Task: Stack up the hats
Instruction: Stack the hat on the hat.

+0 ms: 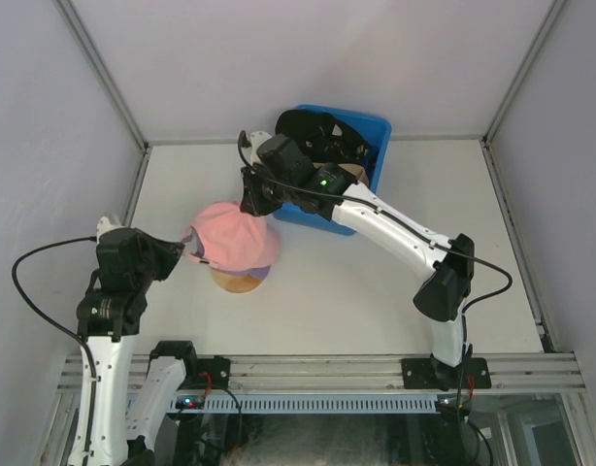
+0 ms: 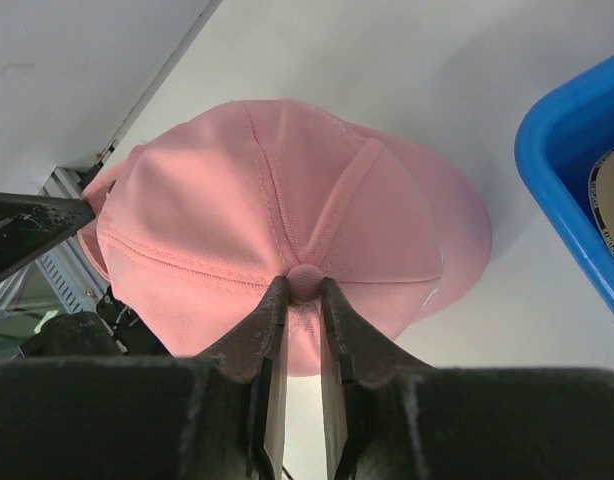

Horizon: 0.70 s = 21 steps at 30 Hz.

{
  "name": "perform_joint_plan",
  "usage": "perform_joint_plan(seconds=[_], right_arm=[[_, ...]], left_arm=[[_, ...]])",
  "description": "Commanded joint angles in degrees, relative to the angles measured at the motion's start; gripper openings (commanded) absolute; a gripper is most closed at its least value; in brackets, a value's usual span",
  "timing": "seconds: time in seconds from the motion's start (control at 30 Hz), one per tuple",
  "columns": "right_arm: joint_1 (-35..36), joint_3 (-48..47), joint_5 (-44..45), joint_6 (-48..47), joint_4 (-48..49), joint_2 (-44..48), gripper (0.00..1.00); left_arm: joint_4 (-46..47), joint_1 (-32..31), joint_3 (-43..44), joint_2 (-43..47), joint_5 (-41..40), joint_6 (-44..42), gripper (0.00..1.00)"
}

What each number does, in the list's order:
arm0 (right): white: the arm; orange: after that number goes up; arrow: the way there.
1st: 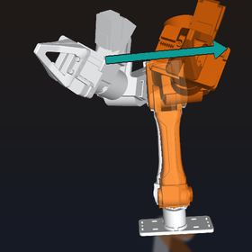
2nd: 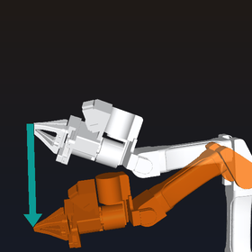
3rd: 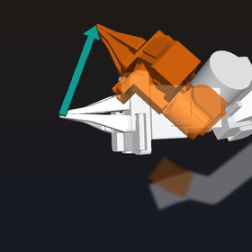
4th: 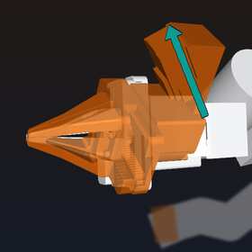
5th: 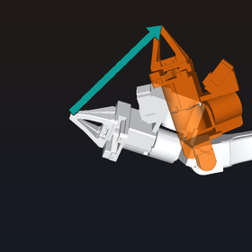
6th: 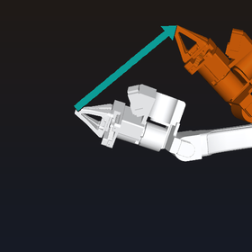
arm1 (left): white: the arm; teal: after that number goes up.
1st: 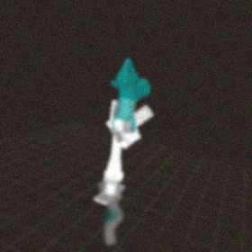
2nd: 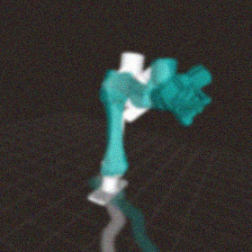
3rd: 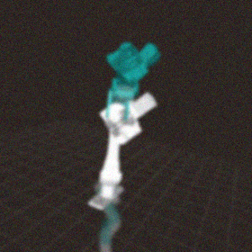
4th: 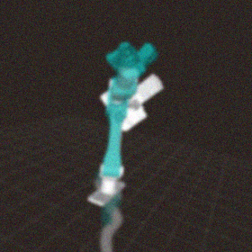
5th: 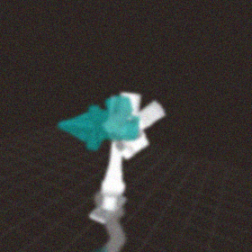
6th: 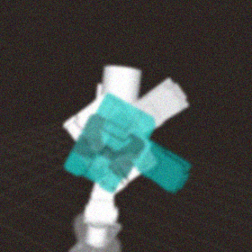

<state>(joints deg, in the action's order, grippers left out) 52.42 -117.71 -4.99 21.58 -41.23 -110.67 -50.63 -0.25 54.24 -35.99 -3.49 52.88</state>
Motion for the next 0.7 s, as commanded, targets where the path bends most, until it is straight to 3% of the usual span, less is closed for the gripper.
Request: perform_joint_plan(seconds=[0.0, 0.43, 0.67], right_arm=[[-0.5, -2.6, -0.1, 0.2, 0.9, 5.0, 0.00], [-0.7, -1.1, -0.5, 0.3, 0.6, 6.1, 0.00], [-0.9, -1.6, -2.6, 0.8, 0.1, 2.7, 0.00]], left_arm=[[1.2, -0.2, 4.7, -0.4, -1.1, -1.3, 0.00], [1.5, -0.1, 6.0, -1.3, -2.0, -1.6, 0.00], [2.2, -0.2, 2.0, -2.0, -3.1, -2.7, 0.00]])
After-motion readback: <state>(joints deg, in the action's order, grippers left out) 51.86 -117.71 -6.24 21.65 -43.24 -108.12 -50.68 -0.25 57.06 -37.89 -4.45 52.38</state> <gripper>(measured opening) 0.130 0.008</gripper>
